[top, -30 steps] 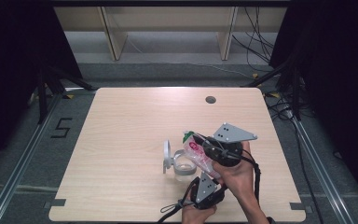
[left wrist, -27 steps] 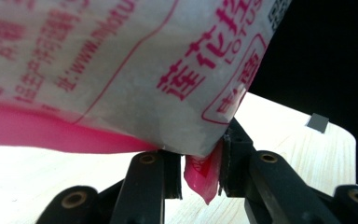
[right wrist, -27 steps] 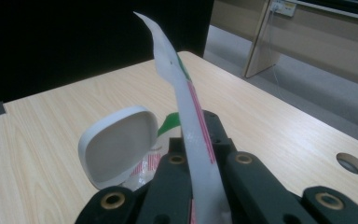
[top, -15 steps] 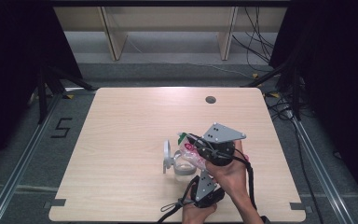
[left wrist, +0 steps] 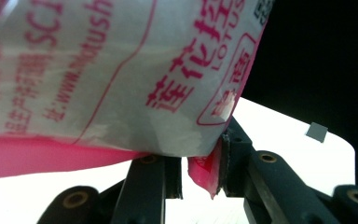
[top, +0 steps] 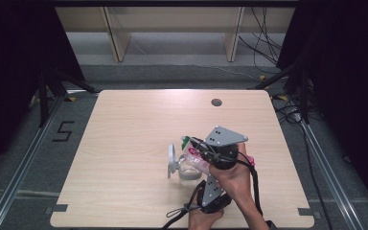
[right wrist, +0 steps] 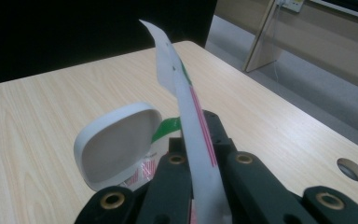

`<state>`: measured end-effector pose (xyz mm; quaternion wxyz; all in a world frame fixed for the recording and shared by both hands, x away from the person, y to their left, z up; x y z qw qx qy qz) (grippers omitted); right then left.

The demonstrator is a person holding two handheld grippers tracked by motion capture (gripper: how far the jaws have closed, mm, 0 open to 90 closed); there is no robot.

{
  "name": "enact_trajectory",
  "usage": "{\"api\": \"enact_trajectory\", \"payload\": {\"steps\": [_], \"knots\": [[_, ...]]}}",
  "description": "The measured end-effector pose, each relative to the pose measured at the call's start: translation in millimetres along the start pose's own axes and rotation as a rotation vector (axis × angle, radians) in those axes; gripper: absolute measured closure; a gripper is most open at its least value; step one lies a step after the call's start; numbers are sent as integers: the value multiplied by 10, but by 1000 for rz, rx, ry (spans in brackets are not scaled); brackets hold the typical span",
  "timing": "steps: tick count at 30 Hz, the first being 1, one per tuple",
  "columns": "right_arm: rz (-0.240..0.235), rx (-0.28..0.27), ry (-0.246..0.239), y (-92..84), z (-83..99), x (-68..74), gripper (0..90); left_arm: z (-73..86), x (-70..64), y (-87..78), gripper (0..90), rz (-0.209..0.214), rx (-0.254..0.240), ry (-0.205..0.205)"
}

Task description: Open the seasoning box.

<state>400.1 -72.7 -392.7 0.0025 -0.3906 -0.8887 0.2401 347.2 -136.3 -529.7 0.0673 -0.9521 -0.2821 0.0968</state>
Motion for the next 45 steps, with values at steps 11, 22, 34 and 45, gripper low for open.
{"api": "enact_trajectory", "payload": {"steps": [11,22,34,45], "knots": [[-2,4,0,55,10,0,900,4,-9,26,738,5,-2,-1],[2,9,-10,63,0,3,900,-7,-14,21,739,8,-2,2],[13,13,-44,105,-9,37,900,-20,-4,22,740,4,-1,4],[4,9,-42,139,-11,45,900,-20,11,14,740,1,-2,9]]}}
Point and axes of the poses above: each handheld gripper's, and its own axes: y roughly forward along the jaws, z roughly out of its underside, x roughly to its left, the point moved 9 cm from there along y, roughly forward along the jaws, and after that the axes turned 5 degrees about z, right-handed, at the moved point
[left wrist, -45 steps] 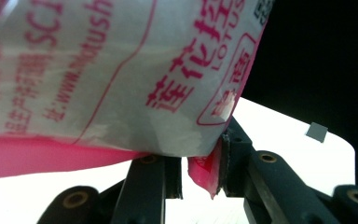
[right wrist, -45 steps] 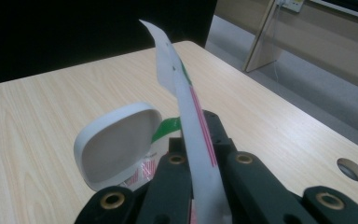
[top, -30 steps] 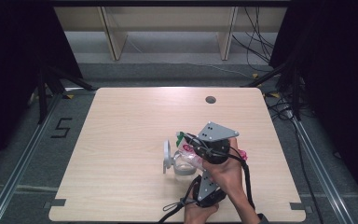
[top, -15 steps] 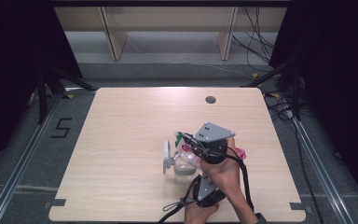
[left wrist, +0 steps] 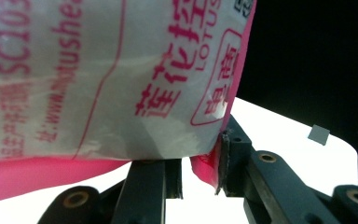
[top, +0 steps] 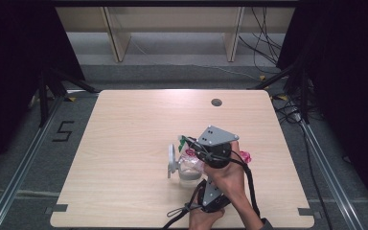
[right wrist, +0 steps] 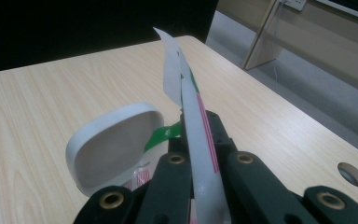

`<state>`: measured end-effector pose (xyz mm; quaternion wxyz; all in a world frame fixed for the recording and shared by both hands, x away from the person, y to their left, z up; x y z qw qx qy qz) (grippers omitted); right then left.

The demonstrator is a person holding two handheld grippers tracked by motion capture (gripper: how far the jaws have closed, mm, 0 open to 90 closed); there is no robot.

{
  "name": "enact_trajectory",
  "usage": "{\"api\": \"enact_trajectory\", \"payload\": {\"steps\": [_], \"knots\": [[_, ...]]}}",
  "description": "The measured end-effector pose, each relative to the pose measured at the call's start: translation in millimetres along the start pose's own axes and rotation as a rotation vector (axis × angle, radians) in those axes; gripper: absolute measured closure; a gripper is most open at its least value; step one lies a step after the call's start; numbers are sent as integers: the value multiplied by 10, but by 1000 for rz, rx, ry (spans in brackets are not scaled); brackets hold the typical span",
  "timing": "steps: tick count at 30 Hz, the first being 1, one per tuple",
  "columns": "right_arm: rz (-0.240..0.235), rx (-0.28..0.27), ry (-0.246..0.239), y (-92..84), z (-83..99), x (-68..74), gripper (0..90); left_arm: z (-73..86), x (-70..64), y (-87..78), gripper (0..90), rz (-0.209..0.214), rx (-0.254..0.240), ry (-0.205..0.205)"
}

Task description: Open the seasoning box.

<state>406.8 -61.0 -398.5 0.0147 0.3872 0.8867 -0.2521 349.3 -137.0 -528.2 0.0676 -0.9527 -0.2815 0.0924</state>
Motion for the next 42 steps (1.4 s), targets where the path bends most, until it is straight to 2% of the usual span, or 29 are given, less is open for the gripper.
{"api": "enact_trajectory", "payload": {"steps": [3,4,5,6,8,9,10,15,25,42], "knots": [[8,-1,21,-4,-3,-1,900,0,7,3,740,1,9,-1],[7,4,11,7,3,-6,900,-44,-42,44,740,11,-51,-58],[7,3,-2,13,3,-13,900,-62,-56,57,739,12,-73,-79],[10,0,-2,16,0,-8,900,-66,-59,54,739,13,-75,-79],[9,-3,-12,6,-12,12,900,-75,-66,49,740,10,-81,-77],[7,2,-16,8,-11,25,900,7,16,-7,739,-6,25,22],[17,2,-32,15,-9,17,900,9,17,-4,740,-4,23,20],[6,2,-5,25,-2,22,900,10,18,-11,740,-4,25,18],[13,2,-21,36,-2,25,900,11,17,-11,738,-4,23,16],[-3,-3,-12,15,-13,36,900,3,15,-20,739,-8,15,23]]}}
Point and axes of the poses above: each handheld gripper's, and its own axes: y roughly forward along the jaws, z roughly out of its underside, x roughly to its left, the point moved 9 cm from there along y, roughly forward along the jaws, and after that the axes turned 5 degrees about z, right-handed, at the moved point
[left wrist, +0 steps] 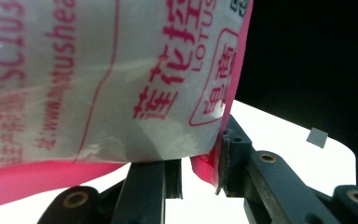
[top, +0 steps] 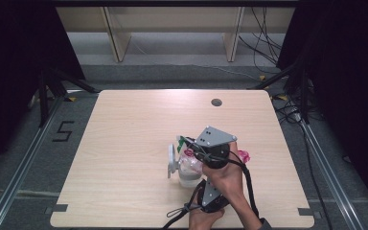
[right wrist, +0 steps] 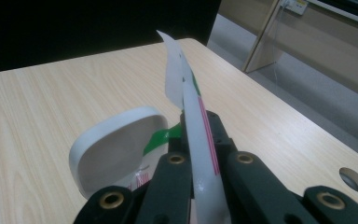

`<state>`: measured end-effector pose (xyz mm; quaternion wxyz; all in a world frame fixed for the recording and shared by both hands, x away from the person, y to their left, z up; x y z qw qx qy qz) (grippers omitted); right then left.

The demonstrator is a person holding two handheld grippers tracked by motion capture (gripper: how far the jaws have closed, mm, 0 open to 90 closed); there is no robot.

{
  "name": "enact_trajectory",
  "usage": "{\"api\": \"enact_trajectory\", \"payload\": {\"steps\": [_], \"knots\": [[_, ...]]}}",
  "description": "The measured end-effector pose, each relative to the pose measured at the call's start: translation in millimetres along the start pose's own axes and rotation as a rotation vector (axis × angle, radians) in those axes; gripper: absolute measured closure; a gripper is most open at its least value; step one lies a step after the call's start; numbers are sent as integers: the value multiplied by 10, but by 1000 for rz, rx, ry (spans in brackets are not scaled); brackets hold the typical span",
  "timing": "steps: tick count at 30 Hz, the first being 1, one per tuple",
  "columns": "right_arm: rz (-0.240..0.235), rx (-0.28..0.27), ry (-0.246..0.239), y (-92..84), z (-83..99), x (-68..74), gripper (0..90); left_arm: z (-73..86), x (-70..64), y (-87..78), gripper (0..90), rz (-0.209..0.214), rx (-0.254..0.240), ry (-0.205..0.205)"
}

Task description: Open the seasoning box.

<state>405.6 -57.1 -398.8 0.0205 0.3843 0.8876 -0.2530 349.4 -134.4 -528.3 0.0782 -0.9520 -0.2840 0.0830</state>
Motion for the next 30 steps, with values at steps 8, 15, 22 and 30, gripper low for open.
{"api": "enact_trajectory", "payload": {"steps": [8,15,22,30], "knots": [[8,-6,-5,13,-9,11,900,-5,9,-1,739,-2,0,-1],[5,-9,-14,14,-20,31,900,-16,12,4,739,2,-3,-4],[-1,-15,-21,5,-38,54,900,-18,19,-5,739,-6,-10,0],[-1,-5,-21,34,-20,48,900,-5,21,-4,739,-5,-17,-13]]}}
Point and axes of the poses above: each handheld gripper's, and its own axes: y roughly forward along the jaws, z roughly out of its underside, x roughly to its left, the point moved 9 cm from there along y, roughly forward along the jaws, and after that the axes turned 5 degrees about z, right-handed, at the moved point
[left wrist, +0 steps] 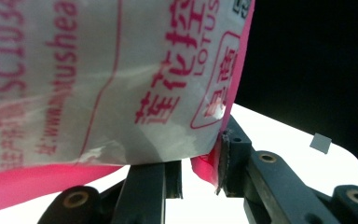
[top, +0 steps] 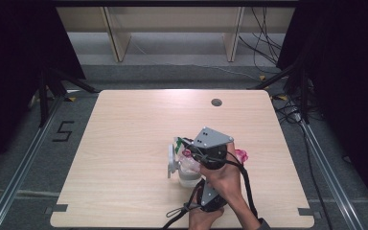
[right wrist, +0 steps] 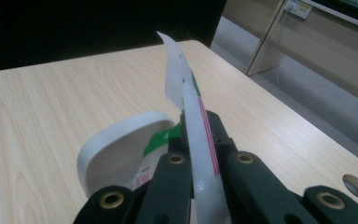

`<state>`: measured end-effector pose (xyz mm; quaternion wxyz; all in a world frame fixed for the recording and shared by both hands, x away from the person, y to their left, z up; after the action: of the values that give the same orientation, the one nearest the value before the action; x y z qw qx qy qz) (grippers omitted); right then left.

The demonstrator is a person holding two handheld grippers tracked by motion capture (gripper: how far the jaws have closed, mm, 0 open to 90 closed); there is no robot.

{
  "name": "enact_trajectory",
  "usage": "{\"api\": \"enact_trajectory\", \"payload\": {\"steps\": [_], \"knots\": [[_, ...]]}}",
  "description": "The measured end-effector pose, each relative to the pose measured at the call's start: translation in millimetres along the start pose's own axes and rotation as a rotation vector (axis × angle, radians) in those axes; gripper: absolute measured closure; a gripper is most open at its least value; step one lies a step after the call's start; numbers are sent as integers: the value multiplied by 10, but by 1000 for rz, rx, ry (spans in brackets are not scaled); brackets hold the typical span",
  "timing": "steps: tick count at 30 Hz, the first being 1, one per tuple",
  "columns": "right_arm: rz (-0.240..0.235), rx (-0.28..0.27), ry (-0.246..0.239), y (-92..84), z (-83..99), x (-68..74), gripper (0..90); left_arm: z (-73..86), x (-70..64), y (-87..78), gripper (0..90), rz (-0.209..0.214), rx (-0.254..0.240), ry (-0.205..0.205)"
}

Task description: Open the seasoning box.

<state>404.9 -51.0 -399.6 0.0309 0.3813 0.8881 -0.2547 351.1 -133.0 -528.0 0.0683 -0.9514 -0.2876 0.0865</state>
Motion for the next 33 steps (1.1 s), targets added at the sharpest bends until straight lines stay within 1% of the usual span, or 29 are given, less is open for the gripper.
{"api": "enact_trajectory", "payload": {"steps": [1,3,4,5,6,7,9,10,11,12,15,16,17,18,19,20,21,22,23,24,25,26,27,29,31,33], "knots": [[0,1,8,2,7,-1,900,6,2,-8,739,-1,4,1],[-6,5,18,-23,0,17,900,-10,-1,-9,740,1,-10,5],[2,-5,15,-22,-12,16,900,-14,5,-5,740,0,-10,3],[-3,1,14,-22,-9,17,900,-13,4,-4,739,4,-7,-2],[5,-3,15,-5,-6,7,900,-1,10,1,739,0,0,3],[-1,0,1,6,0,-6,900,-3,4,2,739,4,-4,-7],[-1,-5,8,7,-2,-14,900,-5,4,0,739,5,-5,-3],[1,-8,4,-1,-8,-16,900,-6,10,-2,739,0,-4,6],[0,-10,8,-9,-15,-9,900,-19,-2,-3,739,6,-12,-4],[2,-11,3,-12,-21,-7,900,-23,0,-3,739,5,-10,-3],[7,1,-9,6,-7,10,900,-24,0,15,739,7,-10,-6],[6,3,-11,6,-5,11,900,-27,1,15,739,7,-10,-6],[12,0,-2,-1,-10,8,900,-31,9,11,739,3,-9,4],[7,-8,-9,-8,-25,6,900,-46,5,7,739,5,-14,-1],[4,-10,-7,-19,-36,5,900,-47,14,6,739,5,-8,10],[9,-9,-9,-20,-37,1,900,-47,12,12,739,4,-6,7],[14,-12,-10,-10,-36,1,900,-45,1,20,739,8,-9,-6],[15,-2,-18,-1,-22,-1,900,-36,0,24,738,9,-6,-4],[12,3,-14,6,-9,6,900,-26,6,26,738,0,-2,1],[13,5,-3,1,-3,6,900,-28,8,24,738,1,-3,3],[16,0,1,-2,-8,6,900,-40,4,24,738,5,-10,-5],[10,-8,-10,-5,-21,0,900,-46,5,27,739,9,-11,-4],[12,-9,-9,-5,-23,-2,900,-47,3,31,738,12,-9,-6],[17,3,-20,13,-6,-12,900,-31,6,37,737,9,0,1],[8,4,-12,13,-1,-12,900,-33,13,32,738,3,-6,0],[5,-11,2,-7,-23,-16,900,-42,5,23,738,7,-9,-4]]}}
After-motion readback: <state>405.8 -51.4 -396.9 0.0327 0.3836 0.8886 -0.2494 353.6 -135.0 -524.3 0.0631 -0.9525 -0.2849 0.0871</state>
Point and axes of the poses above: each handheld gripper's, and its own axes: y roughly forward along the jaws, z roughly out of its underside, x roughly to its left, the point moved 9 cm from there along y, roughly forward along the jaws, and after that the axes turned 5 degrees about z, right-handed, at the moved point
